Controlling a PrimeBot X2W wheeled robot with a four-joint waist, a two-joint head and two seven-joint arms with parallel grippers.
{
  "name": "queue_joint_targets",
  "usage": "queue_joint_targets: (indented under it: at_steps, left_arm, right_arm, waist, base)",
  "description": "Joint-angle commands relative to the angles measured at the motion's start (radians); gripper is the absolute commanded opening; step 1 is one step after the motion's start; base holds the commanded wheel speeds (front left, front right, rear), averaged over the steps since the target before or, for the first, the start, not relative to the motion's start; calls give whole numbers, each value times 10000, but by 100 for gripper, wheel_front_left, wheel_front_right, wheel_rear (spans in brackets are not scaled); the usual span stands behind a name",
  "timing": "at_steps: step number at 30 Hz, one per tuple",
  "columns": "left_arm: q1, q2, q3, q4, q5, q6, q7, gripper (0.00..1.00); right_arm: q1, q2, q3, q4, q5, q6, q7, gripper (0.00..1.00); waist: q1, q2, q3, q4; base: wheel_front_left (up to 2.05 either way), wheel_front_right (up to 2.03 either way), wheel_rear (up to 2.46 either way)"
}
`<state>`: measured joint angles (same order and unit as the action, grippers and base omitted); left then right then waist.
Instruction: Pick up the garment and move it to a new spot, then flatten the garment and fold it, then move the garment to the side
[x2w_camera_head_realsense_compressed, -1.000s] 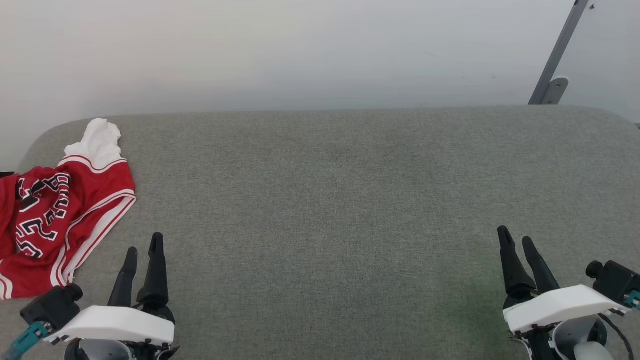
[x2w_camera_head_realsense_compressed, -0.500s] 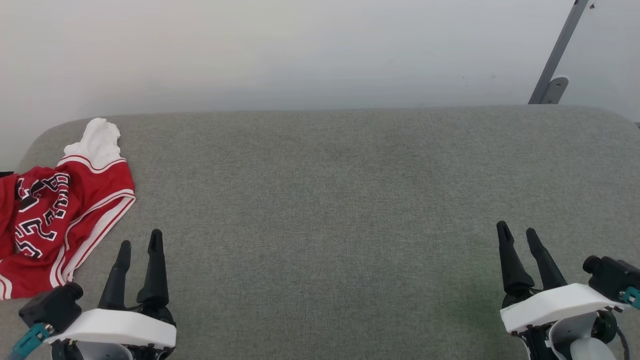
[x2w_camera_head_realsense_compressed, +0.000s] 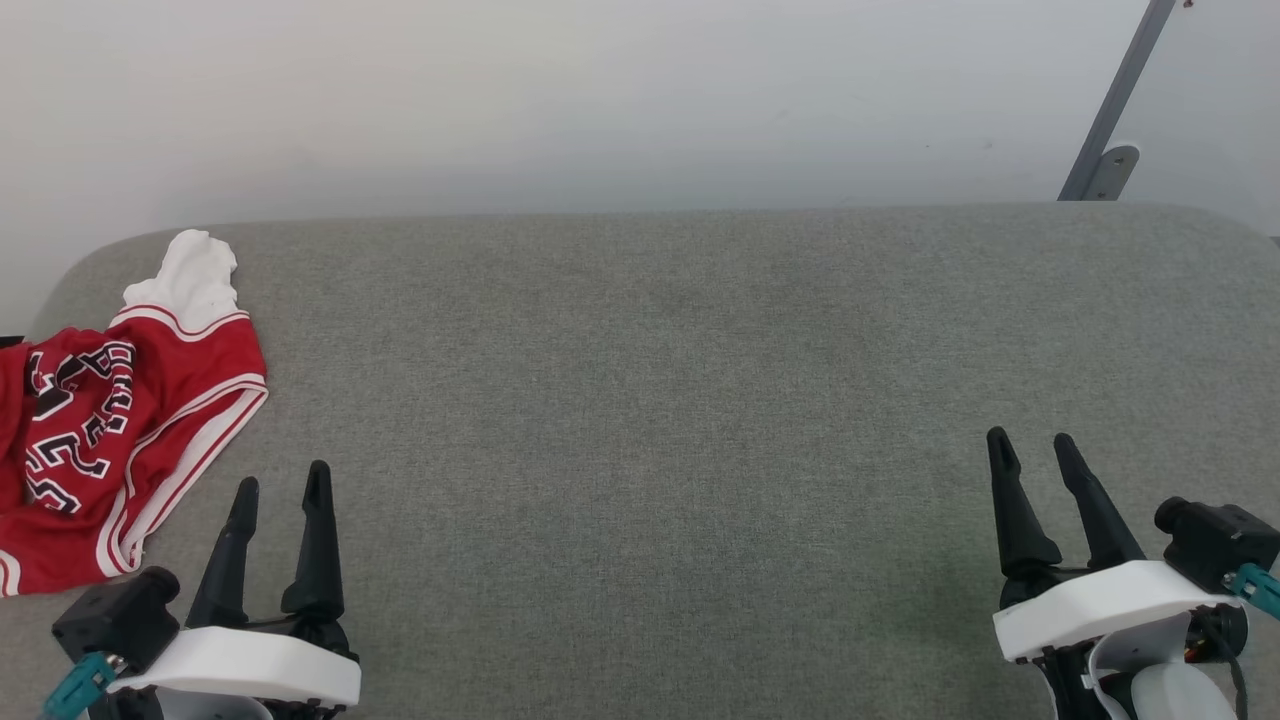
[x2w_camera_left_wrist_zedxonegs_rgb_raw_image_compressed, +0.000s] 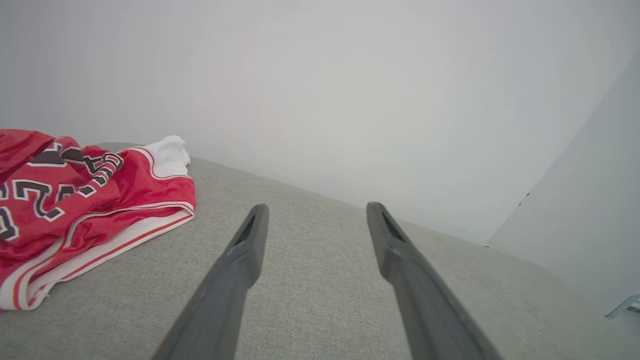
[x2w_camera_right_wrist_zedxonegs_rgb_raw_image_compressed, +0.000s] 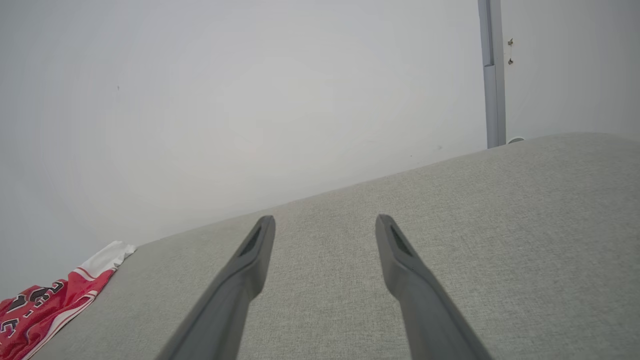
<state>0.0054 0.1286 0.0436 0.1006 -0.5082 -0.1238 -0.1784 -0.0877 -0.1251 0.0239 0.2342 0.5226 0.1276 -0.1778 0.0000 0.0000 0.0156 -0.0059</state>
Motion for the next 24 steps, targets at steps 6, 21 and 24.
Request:
queue_joint_targets:
  at_steps: [6,21,24]
  left_arm:
    - [87,127,-121,-182,672,-72,-242,100]
    - [151,336,-385,-429,1456,-66,-536,100]
    - [154,369,-411,-472,1615,-68,-594,100]
  right_arm:
    - [-128,-81,58,-169,-696,48,-240,100]
    - [-124,-154,142,-304,-1779,51,-552,100]
    - [-102,-161,156,-335,-1975,51,-596,100]
  waist:
    - [0,0,37,5]
    - [0,0,102,17]
    - [0,0,104,37]
  base:
    - [0,0,0]
    - [0,0,0]
    - [0,0,0]
